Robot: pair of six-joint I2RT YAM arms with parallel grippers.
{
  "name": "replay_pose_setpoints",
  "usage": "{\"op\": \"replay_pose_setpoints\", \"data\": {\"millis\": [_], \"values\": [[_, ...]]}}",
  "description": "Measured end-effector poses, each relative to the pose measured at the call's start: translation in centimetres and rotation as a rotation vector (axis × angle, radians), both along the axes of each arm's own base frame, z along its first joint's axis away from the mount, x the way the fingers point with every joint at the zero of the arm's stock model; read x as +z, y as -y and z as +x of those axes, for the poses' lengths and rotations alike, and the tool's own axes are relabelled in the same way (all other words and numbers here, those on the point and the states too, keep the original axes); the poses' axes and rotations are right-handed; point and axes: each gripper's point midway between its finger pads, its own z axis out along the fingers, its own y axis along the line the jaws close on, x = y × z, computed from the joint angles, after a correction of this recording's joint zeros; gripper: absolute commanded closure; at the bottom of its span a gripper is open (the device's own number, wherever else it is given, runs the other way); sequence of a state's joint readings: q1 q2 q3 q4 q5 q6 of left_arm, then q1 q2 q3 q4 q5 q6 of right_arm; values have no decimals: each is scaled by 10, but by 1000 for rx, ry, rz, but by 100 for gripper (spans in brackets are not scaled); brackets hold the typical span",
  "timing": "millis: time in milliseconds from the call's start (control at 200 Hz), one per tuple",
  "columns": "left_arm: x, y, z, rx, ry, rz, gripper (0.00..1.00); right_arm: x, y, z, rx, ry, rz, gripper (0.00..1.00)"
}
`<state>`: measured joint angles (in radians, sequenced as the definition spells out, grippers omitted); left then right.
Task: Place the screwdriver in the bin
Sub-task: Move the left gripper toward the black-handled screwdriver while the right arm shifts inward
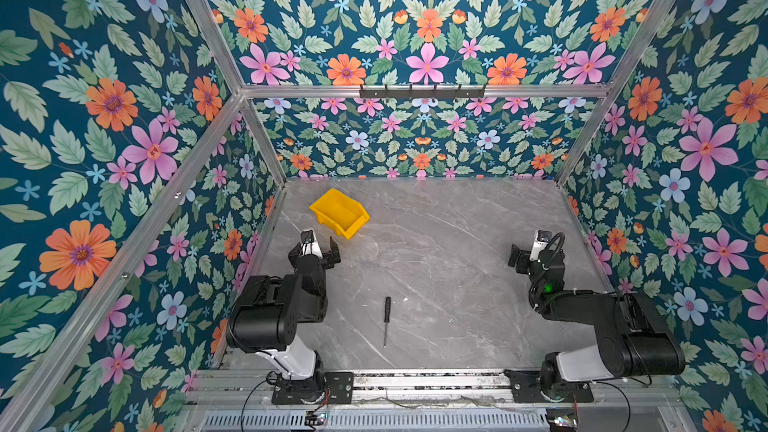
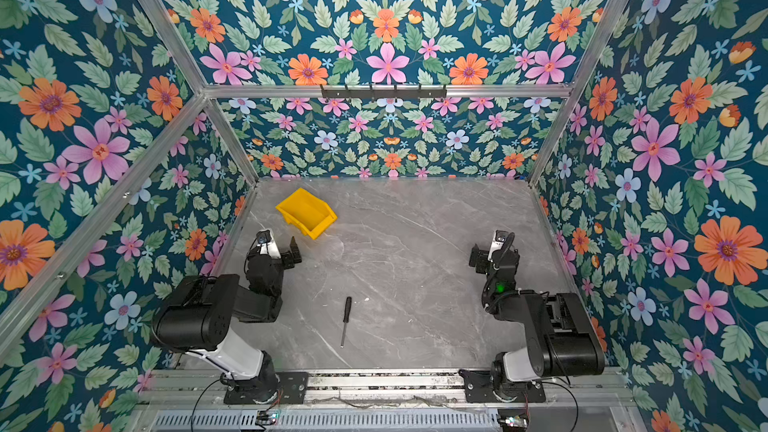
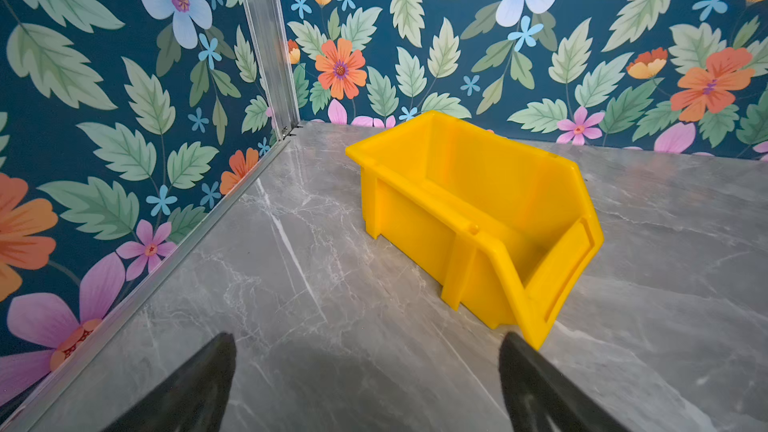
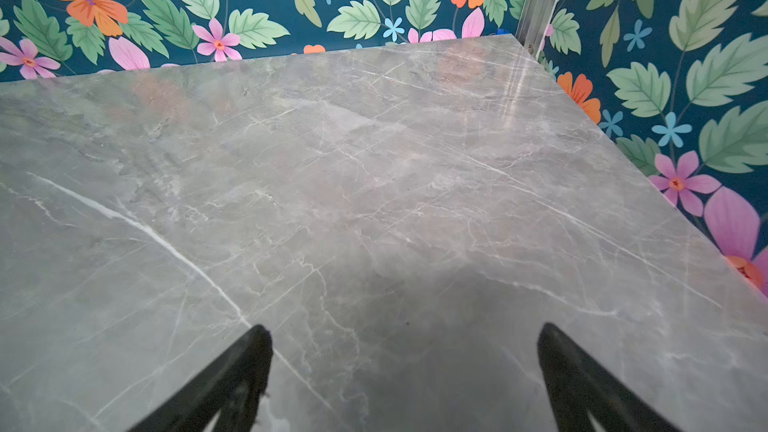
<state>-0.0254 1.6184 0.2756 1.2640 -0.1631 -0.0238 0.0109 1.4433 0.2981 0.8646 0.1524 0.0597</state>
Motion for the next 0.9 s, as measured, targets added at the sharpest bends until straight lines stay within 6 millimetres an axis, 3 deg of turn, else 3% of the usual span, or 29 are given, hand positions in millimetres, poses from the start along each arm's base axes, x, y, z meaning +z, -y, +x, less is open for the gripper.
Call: {"op": "replay_pose_setpoints", "data": {"millis": [785, 900], "values": [[-1, 0, -2, -2, -4, 0, 0, 0, 0, -1, 2, 5, 0, 1], [14, 3, -6, 4, 30, 6, 0, 13, -6, -2, 40, 39, 2, 1]]}}
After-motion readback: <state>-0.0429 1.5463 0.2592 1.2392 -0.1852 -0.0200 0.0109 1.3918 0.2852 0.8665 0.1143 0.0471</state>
